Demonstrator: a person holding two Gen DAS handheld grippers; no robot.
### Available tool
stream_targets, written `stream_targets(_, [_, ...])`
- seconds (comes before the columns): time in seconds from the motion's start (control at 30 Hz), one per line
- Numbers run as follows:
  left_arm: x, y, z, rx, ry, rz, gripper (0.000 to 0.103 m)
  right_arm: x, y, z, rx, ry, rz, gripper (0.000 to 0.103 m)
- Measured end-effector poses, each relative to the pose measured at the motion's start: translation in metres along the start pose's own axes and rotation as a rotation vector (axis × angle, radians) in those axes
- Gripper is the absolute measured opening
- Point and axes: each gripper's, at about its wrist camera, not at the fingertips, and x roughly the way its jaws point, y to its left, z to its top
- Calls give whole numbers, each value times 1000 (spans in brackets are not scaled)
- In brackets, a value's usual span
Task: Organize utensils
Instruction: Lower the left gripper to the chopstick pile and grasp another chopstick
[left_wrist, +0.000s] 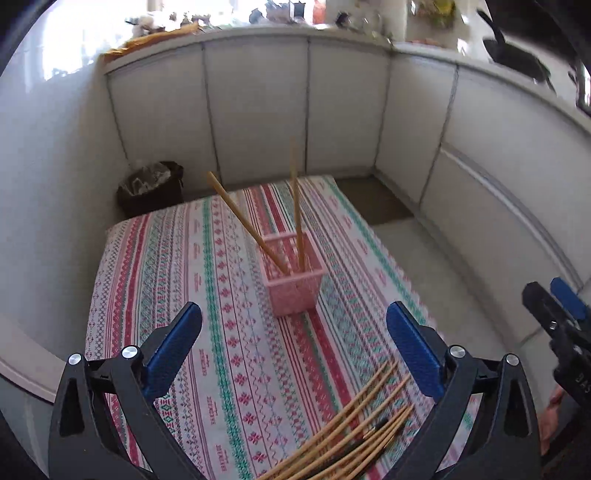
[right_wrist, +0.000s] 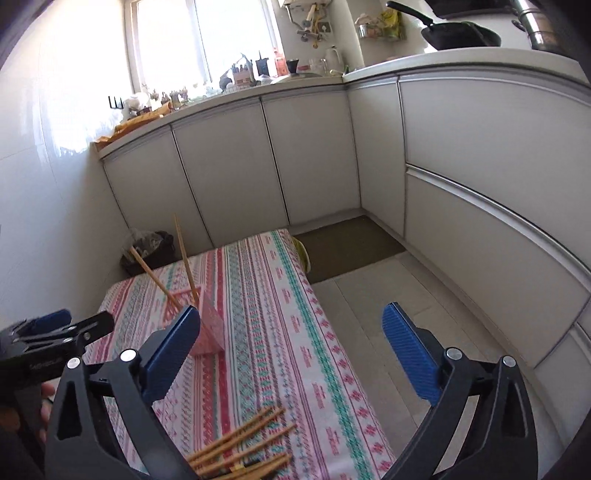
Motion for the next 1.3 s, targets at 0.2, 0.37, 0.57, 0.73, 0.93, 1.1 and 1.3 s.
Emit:
stream_targets(0.2, [63,-40,-30,178,229,-43,96,6,-37,-45,56,205,-4,96])
stream_targets(0.37, [120,-55,-44,180,425,-75,77,27,-63,-59,155,341,45,96])
stream_targets(0.57, [161,-66,-52,184,585,-108,65,34,-81,-66,266,406,112,96])
stream_targets(0.73, [170,-65,-53,192,618,-106,61,39,-89,-66,332,433,140,96])
stream_targets(0.93, [179,-68,-55,205,640,-124,46,40,-91,-66,347,435,120,96])
stream_targets(1.1, [185,-79,-72,239,641,-144,35,43,-90,-66,351,441,91,96])
stream_targets(1.3, [172,-59,-84,172,545,-144,10,75,-64,-65,372,510,93,96])
